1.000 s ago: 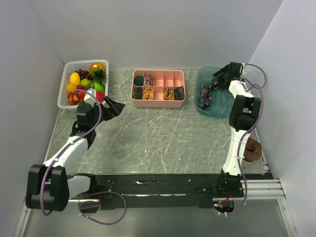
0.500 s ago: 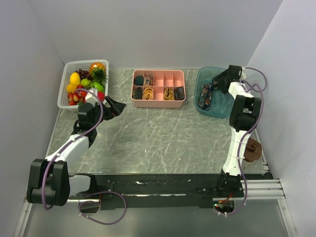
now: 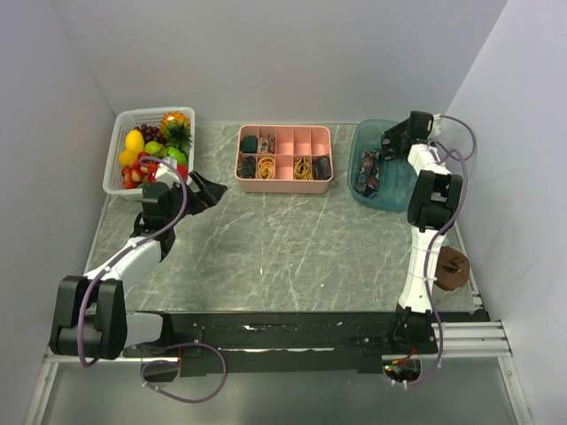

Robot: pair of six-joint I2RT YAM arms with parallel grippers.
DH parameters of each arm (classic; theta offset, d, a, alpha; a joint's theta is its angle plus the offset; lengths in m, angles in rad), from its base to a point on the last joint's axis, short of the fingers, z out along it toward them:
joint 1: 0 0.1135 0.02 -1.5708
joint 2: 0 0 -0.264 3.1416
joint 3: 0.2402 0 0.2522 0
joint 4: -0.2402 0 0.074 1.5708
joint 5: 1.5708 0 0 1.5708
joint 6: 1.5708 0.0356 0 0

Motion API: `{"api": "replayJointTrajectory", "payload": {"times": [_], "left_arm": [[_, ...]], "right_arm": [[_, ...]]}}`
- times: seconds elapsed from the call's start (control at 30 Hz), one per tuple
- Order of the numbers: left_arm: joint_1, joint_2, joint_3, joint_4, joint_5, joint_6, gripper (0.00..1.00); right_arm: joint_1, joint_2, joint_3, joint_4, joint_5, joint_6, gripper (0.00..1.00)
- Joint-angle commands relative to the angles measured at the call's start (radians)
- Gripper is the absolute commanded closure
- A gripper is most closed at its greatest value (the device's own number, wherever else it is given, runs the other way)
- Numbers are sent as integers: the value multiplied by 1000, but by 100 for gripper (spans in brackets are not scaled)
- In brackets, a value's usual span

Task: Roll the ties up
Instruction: Pick up the tie from the bin.

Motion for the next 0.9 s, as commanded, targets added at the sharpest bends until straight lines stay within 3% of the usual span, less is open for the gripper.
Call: {"api": "replayJointTrajectory", "payload": {"times": [0.0, 0.1, 0.17, 0.2, 0.3, 0.47, 0.87], "left_arm": [[2, 19, 39, 69, 23, -5, 4], [2, 15, 39, 67, 19, -7, 4], [2, 11, 42, 58, 13, -4, 4], [2, 5, 45, 50, 10, 0, 4], [2, -10, 51, 30, -6, 9, 4], [2, -39, 53, 15, -9, 7, 4], [2, -211, 7, 1, 74, -7, 4]], "right_arm": [[-7, 47, 100, -37, 14, 48, 39], [-8, 79, 133, -35, -6, 74, 45], [-7, 91, 135, 1, -38, 98, 61], [-7, 94, 126, 26, -59, 102, 79], [-7, 65, 74, 108, -107, 114, 100], [-8, -70, -80, 211, -113, 88, 100], [16, -633, -445, 396, -196, 58, 100]]}}
